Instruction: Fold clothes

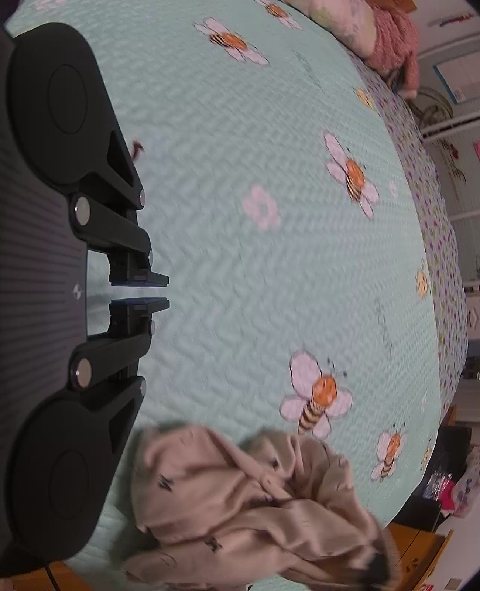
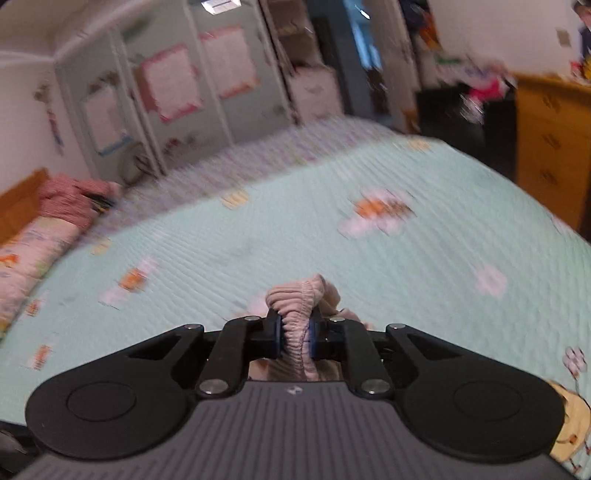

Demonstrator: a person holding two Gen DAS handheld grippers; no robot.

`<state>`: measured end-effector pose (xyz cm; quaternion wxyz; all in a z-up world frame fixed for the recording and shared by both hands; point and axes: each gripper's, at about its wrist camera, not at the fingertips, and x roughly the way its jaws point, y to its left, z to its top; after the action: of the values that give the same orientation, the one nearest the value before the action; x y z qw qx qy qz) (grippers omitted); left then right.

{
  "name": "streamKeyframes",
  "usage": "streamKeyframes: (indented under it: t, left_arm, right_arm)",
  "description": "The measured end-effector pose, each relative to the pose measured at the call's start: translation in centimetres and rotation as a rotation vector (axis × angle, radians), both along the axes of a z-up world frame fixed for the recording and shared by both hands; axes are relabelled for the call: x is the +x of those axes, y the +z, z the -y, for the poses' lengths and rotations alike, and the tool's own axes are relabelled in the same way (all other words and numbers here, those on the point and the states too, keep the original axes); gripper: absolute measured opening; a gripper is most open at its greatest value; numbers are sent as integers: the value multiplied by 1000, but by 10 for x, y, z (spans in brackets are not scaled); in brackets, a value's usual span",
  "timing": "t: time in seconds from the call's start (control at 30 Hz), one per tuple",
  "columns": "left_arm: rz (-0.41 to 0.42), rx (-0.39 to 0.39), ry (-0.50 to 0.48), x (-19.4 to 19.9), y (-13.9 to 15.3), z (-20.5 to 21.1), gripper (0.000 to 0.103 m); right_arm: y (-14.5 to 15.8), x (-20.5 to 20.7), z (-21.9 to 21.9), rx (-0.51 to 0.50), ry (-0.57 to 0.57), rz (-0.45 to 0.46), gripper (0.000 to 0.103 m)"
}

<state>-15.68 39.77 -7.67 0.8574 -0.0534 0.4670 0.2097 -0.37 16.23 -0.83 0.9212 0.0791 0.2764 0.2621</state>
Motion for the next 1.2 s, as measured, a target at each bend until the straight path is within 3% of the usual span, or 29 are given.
streamKeyframes:
  t: [0.17,0.23,0.33,0.4,0.5,0.53,0.6,0.7,0.77,0.8,0.9,1.0,1.03,1.07,1.1,1.2]
  left_arm:
    - [-1,6,57,-23,0,-31,6]
    - [-2,-4,80,-33,-3,-45,6]
    - [-7,-34,99,-48,-11,-65,7]
    - [-5,-67,93,-55,-16,-75,7]
    - [11,-129,65,-62,-23,-85,9]
    - [20,-154,48,-62,-25,-86,12]
    - [37,-202,11,-61,-27,-86,31]
    - [70,-239,-61,-55,-25,-78,36]
    - [80,-241,-104,-52,-20,-70,38]
    - [80,-236,-122,-51,-18,-67,40]
    - [68,-212,-162,-50,-14,-60,42]
    - [47,-197,-166,-54,-13,-59,43]
    - [37,-194,-157,-57,-13,-60,43]
    - [28,-191,-145,-60,-13,-61,43]
    - [21,-190,-131,-63,-14,-64,43]
    - [21,-203,-77,-72,-12,-72,43]
  right_arm:
    - [21,-41,-52,57,167,26,14]
    - [8,-59,-80,6,296,3,15]
    - [-30,-93,-122,-168,514,-69,18]
    - [-53,-114,-132,-242,604,-133,24]
    - [-63,-140,-130,-283,660,-154,25]
    - [-61,-143,-127,-267,664,-159,26]
    - [-51,-139,-118,-212,635,-180,27]
    - [-35,-119,-104,-139,510,-178,35]
    - [-29,-96,-95,-117,361,-169,62]
    - [-31,-82,-92,-132,256,-181,64]
    - [-51,-39,-94,-123,108,-276,63]
    - [-85,3,-104,-12,41,-457,63]
    - [-96,10,-104,33,10,-514,57]
    - [-103,15,-102,91,-1,-563,32]
    - [-103,8,-106,91,37,-558,17]
    - [-96,-22,-120,46,184,-502,13]
